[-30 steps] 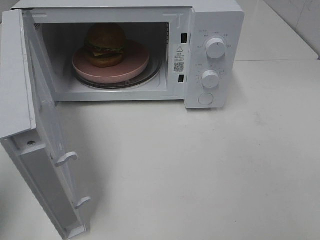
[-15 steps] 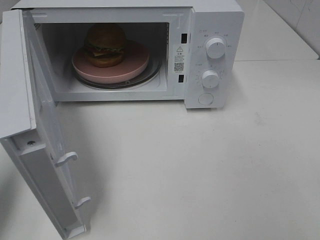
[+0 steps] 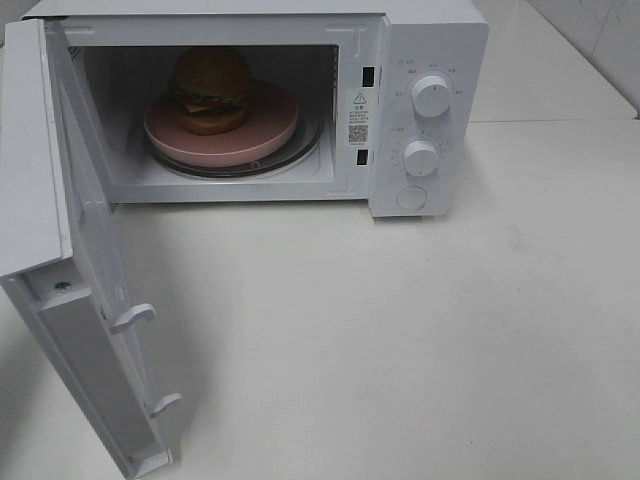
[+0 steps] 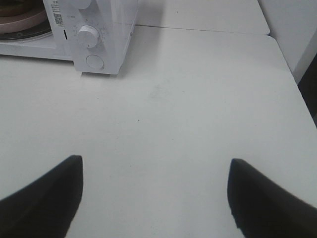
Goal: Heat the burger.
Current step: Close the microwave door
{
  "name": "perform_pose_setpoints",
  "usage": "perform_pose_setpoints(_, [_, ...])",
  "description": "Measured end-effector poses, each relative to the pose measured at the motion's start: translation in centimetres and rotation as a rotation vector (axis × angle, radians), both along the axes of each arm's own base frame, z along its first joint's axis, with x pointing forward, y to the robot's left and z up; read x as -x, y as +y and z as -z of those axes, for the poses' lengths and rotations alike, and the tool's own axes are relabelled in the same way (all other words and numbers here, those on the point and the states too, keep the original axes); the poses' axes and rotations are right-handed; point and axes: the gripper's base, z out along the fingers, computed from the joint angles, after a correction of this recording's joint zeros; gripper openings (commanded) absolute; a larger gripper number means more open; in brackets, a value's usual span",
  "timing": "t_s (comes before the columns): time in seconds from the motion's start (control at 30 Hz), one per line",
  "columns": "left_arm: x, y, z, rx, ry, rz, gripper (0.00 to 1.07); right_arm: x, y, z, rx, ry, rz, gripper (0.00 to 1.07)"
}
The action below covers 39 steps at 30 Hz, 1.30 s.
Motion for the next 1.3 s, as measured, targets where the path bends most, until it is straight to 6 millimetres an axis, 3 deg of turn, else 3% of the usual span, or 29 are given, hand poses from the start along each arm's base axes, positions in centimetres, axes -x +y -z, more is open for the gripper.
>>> perform_pose_setpoints(0.37, [-2.6,-0.5,1.6,-0.024,-0.054,0.046,0.00,0.0,0.0,0.0,0.000,0.000,0.000,0.76])
perform_pose_setpoints(0.87, [-5.2,-2.0,5.6,-0.063,-0.036,0.203,0.00,0.0,0.0,0.0,0.000,0.000,0.000,0.76])
perform_pose_setpoints(1.23, [-6.1,-3.1,6.4,0.004,-0.051,0.283,0.00,0.0,0.0,0.0,0.000,0.000,0.000,0.76])
perform_pose_setpoints(1.3, [-6.5,-4.2,6.5,0.014,-0.050,0.313,0.00,0.0,0.0,0.0,0.000,0.000,0.000,0.76])
